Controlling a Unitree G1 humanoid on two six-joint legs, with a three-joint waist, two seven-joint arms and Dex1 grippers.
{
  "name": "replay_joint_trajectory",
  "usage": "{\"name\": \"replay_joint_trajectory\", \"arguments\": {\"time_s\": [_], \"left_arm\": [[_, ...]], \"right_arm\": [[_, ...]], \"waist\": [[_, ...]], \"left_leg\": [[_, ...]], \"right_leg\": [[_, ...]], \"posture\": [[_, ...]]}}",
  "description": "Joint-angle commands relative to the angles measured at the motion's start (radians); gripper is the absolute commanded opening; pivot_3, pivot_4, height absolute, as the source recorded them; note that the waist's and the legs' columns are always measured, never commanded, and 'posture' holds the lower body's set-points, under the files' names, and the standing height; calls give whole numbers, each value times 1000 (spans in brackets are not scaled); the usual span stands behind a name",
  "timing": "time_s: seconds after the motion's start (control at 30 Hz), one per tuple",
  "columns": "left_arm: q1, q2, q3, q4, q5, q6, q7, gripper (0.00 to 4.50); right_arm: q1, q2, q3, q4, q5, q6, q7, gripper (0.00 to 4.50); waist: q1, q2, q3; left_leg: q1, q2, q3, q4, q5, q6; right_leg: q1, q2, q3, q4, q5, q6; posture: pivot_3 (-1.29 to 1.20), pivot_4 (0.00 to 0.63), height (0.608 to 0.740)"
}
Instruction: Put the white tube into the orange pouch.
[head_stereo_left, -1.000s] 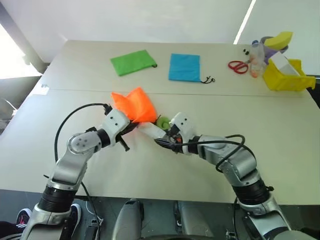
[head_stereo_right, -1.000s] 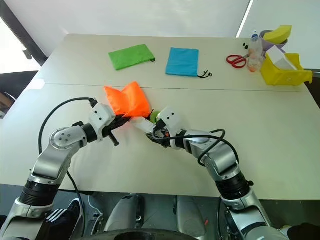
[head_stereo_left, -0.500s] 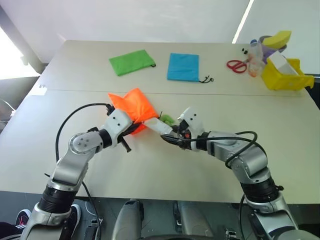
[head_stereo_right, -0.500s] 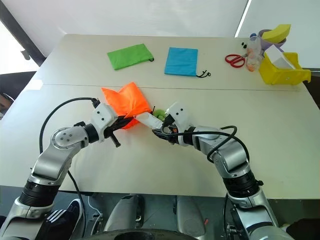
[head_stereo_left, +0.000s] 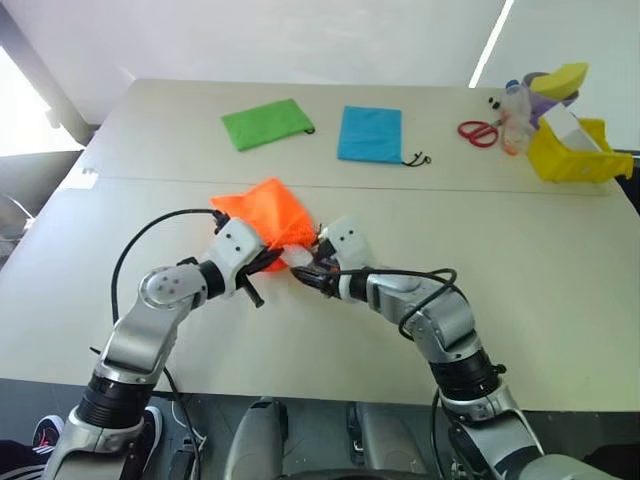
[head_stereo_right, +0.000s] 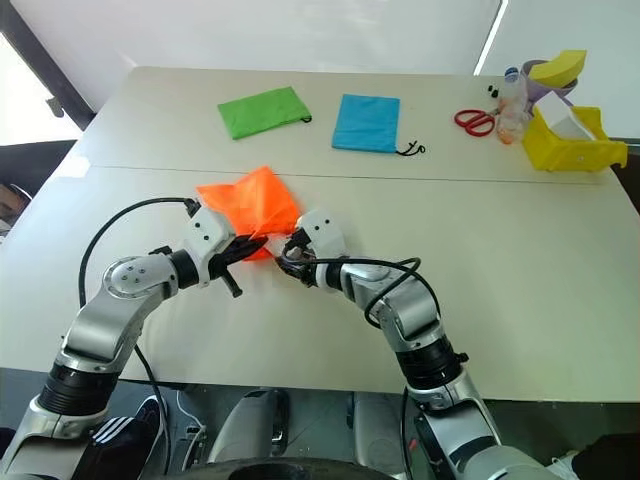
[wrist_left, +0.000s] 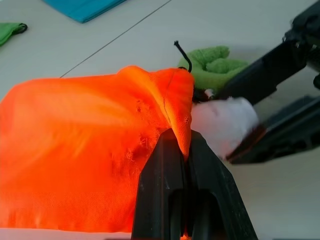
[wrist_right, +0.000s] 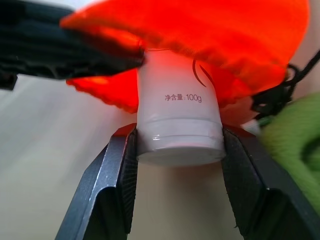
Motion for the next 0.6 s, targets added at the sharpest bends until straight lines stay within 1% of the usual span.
{"name": "replay_joint_trajectory", "arguments": {"time_s": [0.03, 0.1, 0.17, 0.3, 0.6], "left_arm": [[11, -5, 16, -48, -18, 0, 11, 0], [8, -4, 12, -48, -19, -2, 12, 0], [4, -6, 11, -45, -22, -2, 15, 0], [4, -5, 10, -41, -23, 3, 18, 0], [8, -4, 4, -39, -24, 4, 19, 0]], "right_arm": [[-62, -1, 63, 27, -63, -84, 18, 1879], [-75, -15, 103, 49, -100, -113, 32, 1879], [-88, 2, 110, 79, -115, -137, 33, 1879], [-113, 84, 40, 115, -79, -130, 16, 1879], [-157, 167, 10, 212, -123, -159, -12, 1879]], "waist": [[-3, 0, 0], [-3, 0, 0], [-3, 0, 0], [-5, 0, 0], [-4, 0, 0]], "left_leg": [[0, 0, 0, 0, 0, 0], [0, 0, 0, 0, 0, 0], [0, 0, 0, 0, 0, 0], [0, 1, 0, 0, 0, 0], [0, 0, 0, 0, 0, 0]], "right_leg": [[0, 0, 0, 0, 0, 0], [0, 0, 0, 0, 0, 0], [0, 1, 0, 0, 0, 0], [0, 2, 0, 1, 0, 0], [-1, 0, 0, 1, 0, 0]], "posture": [[0, 150, 740], [0, 150, 740], [0, 150, 740], [0, 150, 740], [0, 150, 740]]}}
